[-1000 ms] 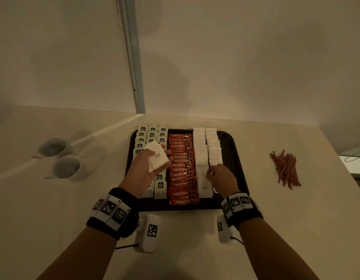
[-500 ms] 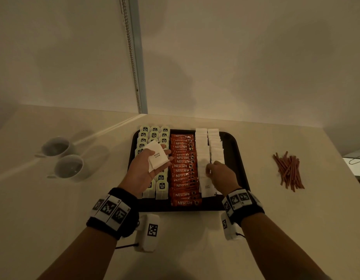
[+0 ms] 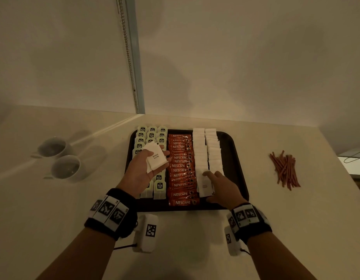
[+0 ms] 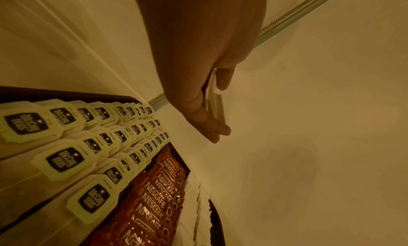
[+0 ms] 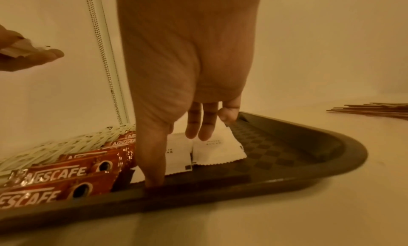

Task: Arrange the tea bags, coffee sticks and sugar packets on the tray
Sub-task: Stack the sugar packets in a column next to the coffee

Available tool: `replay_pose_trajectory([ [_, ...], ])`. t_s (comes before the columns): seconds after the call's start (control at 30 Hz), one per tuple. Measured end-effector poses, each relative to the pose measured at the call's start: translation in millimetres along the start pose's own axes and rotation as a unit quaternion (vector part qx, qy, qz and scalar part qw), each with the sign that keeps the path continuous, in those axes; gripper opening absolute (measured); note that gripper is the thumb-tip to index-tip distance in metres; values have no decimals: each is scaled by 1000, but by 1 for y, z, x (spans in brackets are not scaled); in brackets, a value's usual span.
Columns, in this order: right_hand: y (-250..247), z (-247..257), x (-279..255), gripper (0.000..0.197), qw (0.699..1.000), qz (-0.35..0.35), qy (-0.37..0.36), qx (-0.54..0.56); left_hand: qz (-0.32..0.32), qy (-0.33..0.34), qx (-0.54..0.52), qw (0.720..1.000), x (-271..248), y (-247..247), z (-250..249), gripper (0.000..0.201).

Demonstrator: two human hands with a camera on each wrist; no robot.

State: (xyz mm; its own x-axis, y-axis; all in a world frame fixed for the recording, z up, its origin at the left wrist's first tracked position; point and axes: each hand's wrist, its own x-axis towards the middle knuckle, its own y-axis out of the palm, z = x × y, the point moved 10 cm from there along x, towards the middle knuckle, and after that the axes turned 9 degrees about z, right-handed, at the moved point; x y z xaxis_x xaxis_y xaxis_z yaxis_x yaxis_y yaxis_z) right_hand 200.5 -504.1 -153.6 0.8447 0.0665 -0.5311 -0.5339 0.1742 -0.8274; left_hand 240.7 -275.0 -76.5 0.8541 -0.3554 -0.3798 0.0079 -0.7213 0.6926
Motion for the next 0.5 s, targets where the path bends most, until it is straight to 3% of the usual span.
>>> replay_pose_trajectory([
  [0.5, -8, 7, 5, 70, 1000, -8, 9, -3, -2, -6, -14, 1000, -1, 1, 3, 29],
])
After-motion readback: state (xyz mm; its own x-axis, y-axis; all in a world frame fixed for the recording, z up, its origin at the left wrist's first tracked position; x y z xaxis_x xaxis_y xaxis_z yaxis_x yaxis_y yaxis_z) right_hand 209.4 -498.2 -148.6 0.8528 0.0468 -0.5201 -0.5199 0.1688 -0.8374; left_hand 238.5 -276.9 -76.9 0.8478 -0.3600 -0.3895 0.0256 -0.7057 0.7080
